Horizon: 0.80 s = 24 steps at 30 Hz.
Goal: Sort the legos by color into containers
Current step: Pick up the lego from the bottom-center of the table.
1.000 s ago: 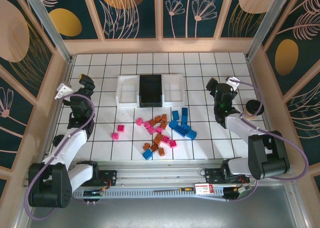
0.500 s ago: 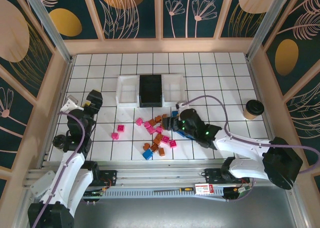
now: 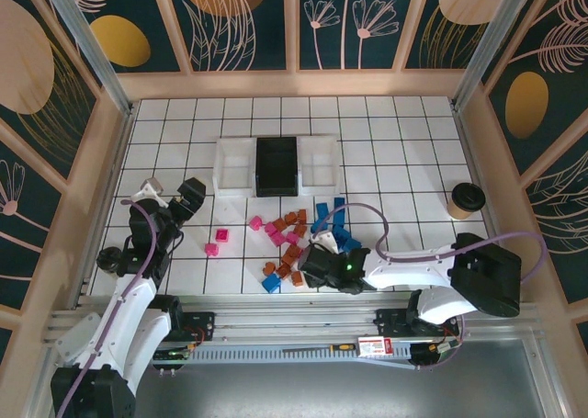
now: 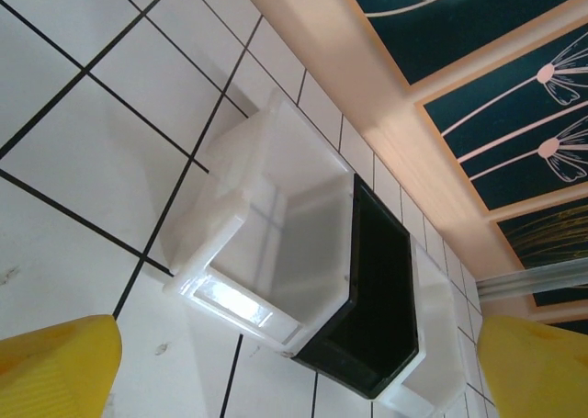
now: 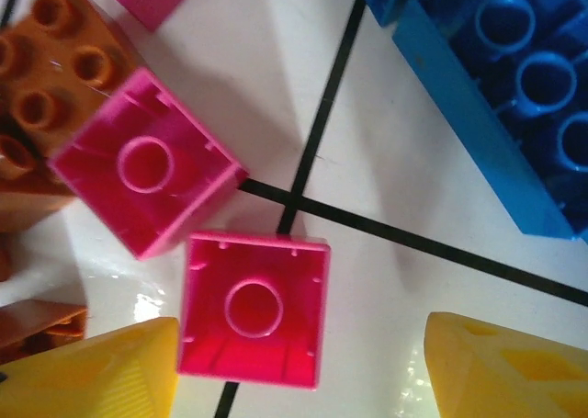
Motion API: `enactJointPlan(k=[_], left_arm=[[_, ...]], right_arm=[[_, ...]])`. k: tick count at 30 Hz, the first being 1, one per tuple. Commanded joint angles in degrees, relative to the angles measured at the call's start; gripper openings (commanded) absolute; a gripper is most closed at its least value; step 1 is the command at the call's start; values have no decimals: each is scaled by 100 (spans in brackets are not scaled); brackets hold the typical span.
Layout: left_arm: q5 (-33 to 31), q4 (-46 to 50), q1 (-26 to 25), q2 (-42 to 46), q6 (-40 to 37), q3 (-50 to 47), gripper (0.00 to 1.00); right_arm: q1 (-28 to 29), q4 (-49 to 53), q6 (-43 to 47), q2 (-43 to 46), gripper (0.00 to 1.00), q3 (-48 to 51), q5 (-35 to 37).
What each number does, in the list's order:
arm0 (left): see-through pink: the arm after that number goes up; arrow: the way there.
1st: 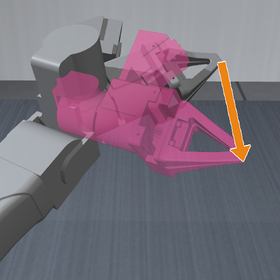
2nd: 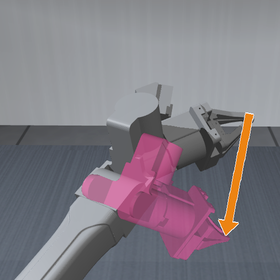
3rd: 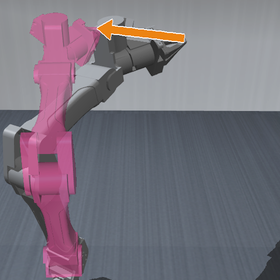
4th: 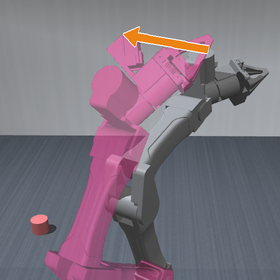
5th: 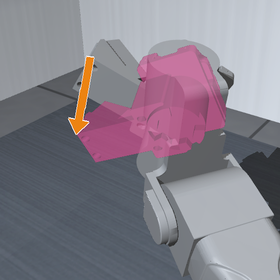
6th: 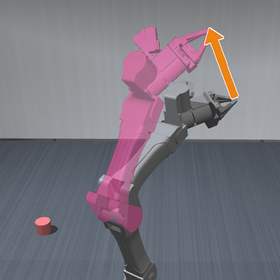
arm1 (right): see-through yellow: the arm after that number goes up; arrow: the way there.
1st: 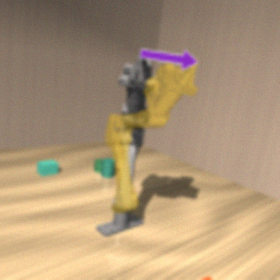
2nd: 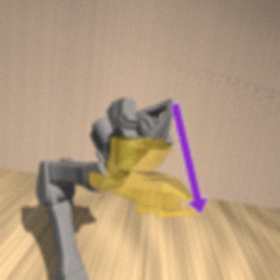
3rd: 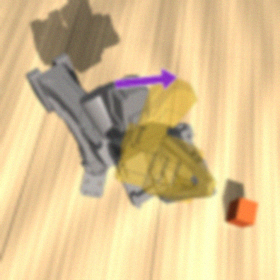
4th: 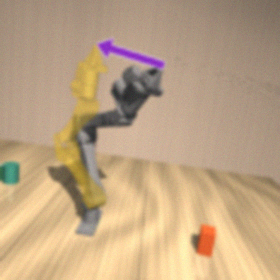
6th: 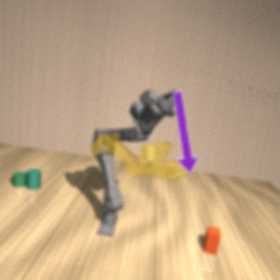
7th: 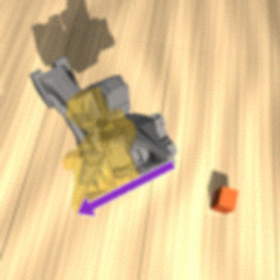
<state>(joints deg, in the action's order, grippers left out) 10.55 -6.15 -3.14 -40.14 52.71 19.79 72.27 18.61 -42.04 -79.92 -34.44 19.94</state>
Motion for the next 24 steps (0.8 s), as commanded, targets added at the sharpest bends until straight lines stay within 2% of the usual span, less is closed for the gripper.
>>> enactJointPlan(k=[1,11,15,20,24], left_arm=[[235,102,24,-4,-95,-28,99],[354,273,23,-21,-252,8,98],[469,285,16,-20,-256,-2,98],[637,411,19,93,-300,67,99],[823,359,5,242,-166,15,99]], right_arm=[[24,110,-208,-123,68,-93,281],[-388,-754,368,-224,51,85,-135],[-448,-730,441,-164,39,95,-175],[-498,-486,477,455,25,173,-211],[-757,-196,724,1222,22,-24,-204]])
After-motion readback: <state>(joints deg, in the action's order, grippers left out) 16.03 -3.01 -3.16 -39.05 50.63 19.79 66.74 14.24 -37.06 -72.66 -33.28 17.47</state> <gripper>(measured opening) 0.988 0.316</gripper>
